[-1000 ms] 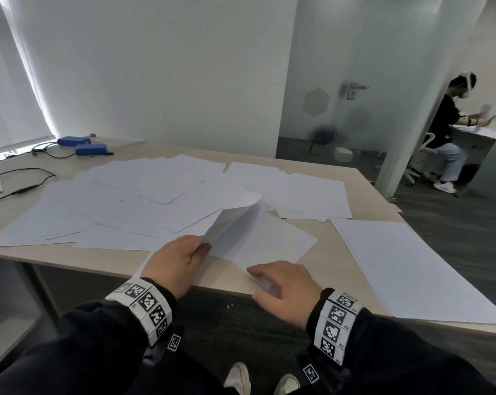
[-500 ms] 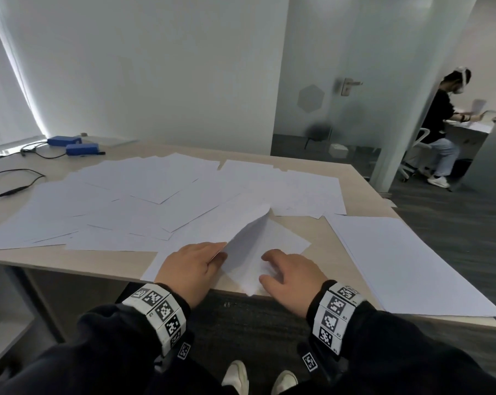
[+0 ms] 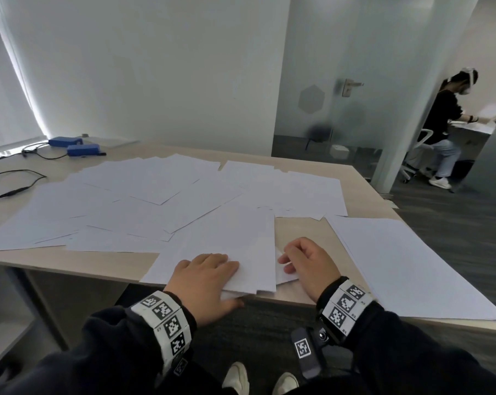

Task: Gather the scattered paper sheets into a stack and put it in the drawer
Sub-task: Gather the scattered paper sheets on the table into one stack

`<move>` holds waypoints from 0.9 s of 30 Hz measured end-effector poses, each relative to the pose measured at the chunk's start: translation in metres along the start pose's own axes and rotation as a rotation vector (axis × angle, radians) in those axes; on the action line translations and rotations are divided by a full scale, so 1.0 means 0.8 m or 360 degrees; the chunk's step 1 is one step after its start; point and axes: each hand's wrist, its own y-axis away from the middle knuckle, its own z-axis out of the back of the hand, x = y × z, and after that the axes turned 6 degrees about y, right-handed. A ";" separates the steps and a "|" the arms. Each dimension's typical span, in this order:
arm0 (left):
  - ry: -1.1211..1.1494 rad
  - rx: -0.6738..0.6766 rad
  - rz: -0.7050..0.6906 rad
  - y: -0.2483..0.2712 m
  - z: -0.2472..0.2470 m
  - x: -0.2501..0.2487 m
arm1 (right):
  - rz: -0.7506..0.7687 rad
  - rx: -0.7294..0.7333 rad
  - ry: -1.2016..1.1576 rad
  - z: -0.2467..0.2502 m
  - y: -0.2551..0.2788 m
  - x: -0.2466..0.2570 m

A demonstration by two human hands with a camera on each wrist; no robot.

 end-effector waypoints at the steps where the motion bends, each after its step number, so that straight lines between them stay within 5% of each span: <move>1: 0.0044 -0.0037 -0.0021 0.001 0.004 0.006 | -0.0019 -0.0031 -0.0049 0.001 -0.002 0.000; 10: 0.0038 -0.0192 0.0105 0.008 0.036 0.070 | 0.0094 0.0050 0.0099 -0.013 -0.002 0.005; 16: 0.0351 -0.0286 0.0060 0.015 0.014 0.044 | -0.0277 0.0091 -0.0201 -0.011 -0.016 0.017; 24: 0.0528 -0.0285 -0.0231 0.011 -0.013 0.033 | -0.0837 -0.0016 -0.1136 0.002 -0.036 -0.002; 27: 0.0486 -0.0206 -0.0277 0.008 -0.013 0.030 | -0.0813 -0.0044 -0.0912 0.007 -0.039 -0.008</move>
